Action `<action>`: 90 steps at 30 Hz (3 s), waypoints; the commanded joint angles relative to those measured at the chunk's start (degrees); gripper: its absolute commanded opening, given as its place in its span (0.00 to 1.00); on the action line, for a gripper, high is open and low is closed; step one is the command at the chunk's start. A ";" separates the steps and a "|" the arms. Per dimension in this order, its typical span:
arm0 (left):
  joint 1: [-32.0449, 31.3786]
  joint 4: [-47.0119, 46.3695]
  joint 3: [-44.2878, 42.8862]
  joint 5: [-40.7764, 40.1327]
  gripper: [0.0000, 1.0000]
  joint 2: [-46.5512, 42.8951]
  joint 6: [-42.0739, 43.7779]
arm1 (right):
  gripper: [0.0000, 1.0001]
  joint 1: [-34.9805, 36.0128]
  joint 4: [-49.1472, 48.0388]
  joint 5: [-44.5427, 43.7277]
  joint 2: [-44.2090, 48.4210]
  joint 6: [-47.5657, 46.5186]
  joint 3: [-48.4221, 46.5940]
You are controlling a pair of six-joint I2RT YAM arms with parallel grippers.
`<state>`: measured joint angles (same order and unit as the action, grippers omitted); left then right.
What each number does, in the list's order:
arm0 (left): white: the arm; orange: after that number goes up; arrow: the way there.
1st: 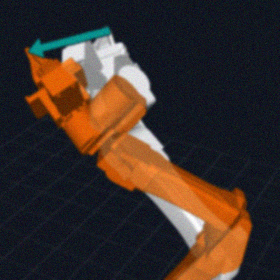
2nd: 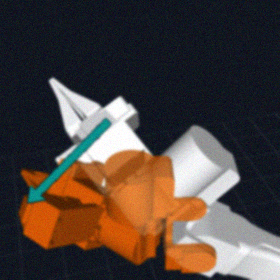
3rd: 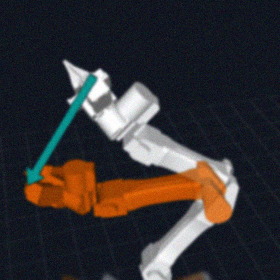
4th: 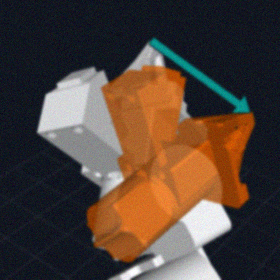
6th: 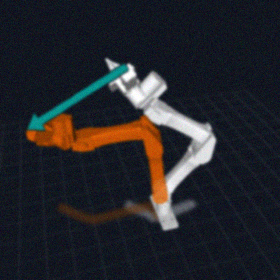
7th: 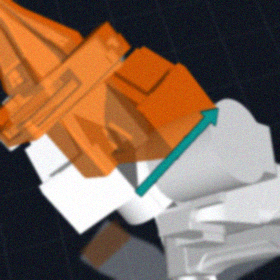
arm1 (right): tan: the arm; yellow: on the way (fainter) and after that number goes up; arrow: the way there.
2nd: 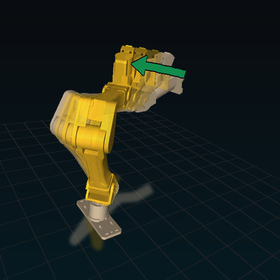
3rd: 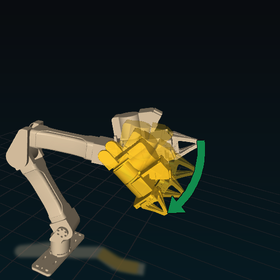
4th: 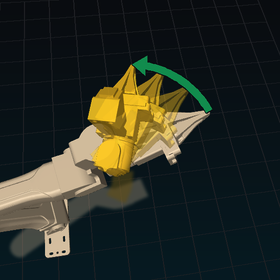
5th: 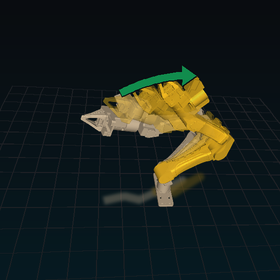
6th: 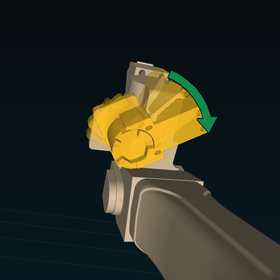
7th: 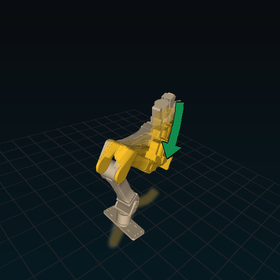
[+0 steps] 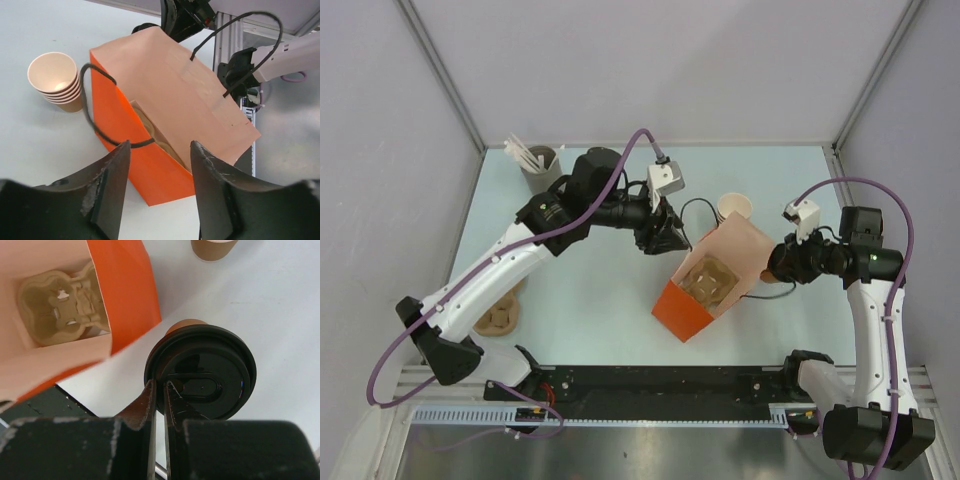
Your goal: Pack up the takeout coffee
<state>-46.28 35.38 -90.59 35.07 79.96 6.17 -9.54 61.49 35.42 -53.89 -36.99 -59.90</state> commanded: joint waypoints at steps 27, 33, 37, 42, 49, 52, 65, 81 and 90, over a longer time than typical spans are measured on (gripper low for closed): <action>6.81 4.44 1.02 -8.87 0.99 -10.88 12.37 | 0.00 -1.01 -10.34 -13.36 -4.20 8.08 -22.09; 13.39 3.12 5.32 -9.93 0.99 -14.12 13.42 | 0.00 -0.74 -5.61 -8.18 -9.20 8.69 -33.95; 17.18 1.37 10.07 -11.86 1.00 -16.33 13.87 | 0.00 0.31 -3.49 -4.67 -11.23 9.83 -39.23; 22.46 -1.27 17.36 -11.34 0.99 -18.61 13.16 | 0.00 4.25 -2.26 -0.97 -11.50 11.41 -42.58; 25.71 -2.15 18.87 -10.73 0.99 -21.16 12.99 | 0.00 15.76 -1.64 0.35 -11.59 14.40 -44.86; 26.86 -2.85 20.09 -10.37 0.99 -21.78 12.28 | 0.00 17.53 -0.68 4.56 -12.29 15.11 -45.83; 29.67 -5.58 23.35 -7.74 1.00 -23.01 10.88 | 0.00 30.72 7.66 -1.14 -17.39 15.99 -47.15; 30.11 -6.64 24.58 -5.71 0.99 -22.75 9.82 | 0.00 39.07 12.42 -8.61 -21.43 13.97 -41.89; 30.20 -6.90 24.84 -4.84 0.99 -22.83 9.64 | 0.00 41.71 12.25 -14.06 -24.15 13.53 -39.95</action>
<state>-16.69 30.52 -66.28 28.71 58.06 16.88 31.59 73.30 24.64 -77.52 -22.79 -99.81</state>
